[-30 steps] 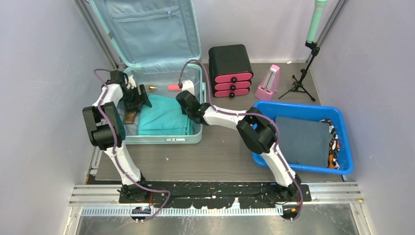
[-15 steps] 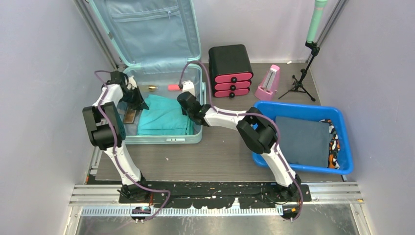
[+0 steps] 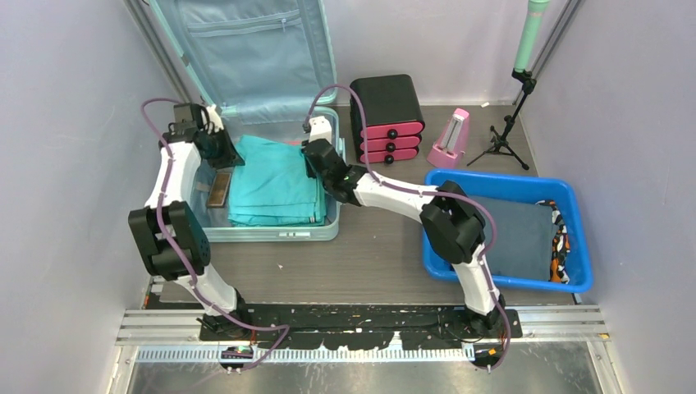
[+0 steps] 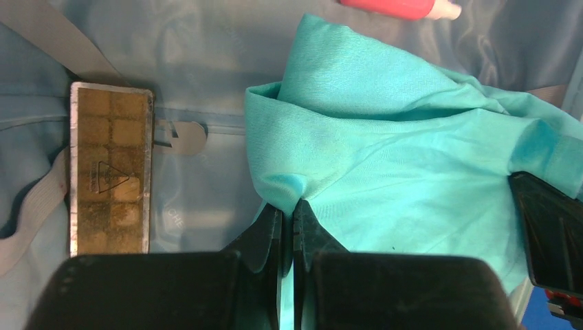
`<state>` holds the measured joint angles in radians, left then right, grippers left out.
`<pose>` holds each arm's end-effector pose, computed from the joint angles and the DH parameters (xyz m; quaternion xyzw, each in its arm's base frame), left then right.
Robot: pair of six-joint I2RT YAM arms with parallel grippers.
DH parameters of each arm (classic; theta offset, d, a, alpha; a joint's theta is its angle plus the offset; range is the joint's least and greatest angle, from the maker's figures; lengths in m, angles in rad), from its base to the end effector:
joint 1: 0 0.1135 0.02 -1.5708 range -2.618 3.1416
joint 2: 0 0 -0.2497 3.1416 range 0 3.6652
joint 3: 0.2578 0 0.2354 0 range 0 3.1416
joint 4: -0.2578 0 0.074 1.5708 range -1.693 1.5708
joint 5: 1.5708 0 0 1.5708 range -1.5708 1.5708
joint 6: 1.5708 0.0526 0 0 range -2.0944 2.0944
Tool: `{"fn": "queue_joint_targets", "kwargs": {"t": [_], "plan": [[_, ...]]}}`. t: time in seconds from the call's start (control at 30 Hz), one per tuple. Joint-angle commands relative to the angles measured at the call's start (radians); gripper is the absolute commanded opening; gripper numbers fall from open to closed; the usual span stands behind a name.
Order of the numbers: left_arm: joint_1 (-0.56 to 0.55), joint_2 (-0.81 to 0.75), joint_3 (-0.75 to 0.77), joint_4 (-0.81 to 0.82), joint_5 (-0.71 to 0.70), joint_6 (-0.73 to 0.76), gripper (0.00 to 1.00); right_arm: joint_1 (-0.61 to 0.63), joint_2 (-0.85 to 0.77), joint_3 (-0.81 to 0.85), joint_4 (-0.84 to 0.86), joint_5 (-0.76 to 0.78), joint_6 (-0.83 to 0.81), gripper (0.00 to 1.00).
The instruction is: Open, take out, and arrange the luggage
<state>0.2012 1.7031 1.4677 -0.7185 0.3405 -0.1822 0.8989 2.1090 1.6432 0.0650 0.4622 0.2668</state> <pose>0.3560 0.0547 0.2655 -0.1284 0.9316 -0.1586 0.3007 0.3232 0.3687 0.2320 -0.1320 0.8107 0.1364 0.5539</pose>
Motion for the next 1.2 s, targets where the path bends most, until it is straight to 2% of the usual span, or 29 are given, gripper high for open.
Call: {"fn": "queue_joint_targets", "kwargs": {"t": [0.0, 0.2, 0.4, 0.7, 0.8, 0.93, 1.17], "plan": [[0.001, -0.089, 0.000, 0.039, -0.042, -0.014, 0.00, -0.002, -0.108, 0.011, 0.079, 0.018, -0.042, 0.00], [0.000, -0.147, 0.021, 0.014, -0.039, -0.021, 0.00, -0.002, -0.136, 0.027, 0.081, 0.009, -0.045, 0.00], [-0.004, -0.257, 0.009, 0.073, -0.006, -0.083, 0.00, -0.003, -0.189, 0.051, 0.055, 0.002, -0.065, 0.00], [-0.065, -0.329, 0.038, 0.070, 0.010, -0.154, 0.00, -0.008, -0.281, 0.142, -0.134, -0.017, -0.084, 0.00], [-0.107, -0.365, 0.039, 0.082, 0.019, -0.170, 0.00, -0.012, -0.299, 0.228, -0.277, -0.043, -0.100, 0.00], [-0.188, -0.390, 0.038, 0.091, -0.009, -0.206, 0.00, -0.012, -0.328, 0.275, -0.367, -0.050, -0.117, 0.00], [-0.339, -0.431, 0.013, 0.117, -0.080, -0.318, 0.00, -0.014, -0.441, 0.249, -0.510, -0.017, -0.109, 0.00]]}}
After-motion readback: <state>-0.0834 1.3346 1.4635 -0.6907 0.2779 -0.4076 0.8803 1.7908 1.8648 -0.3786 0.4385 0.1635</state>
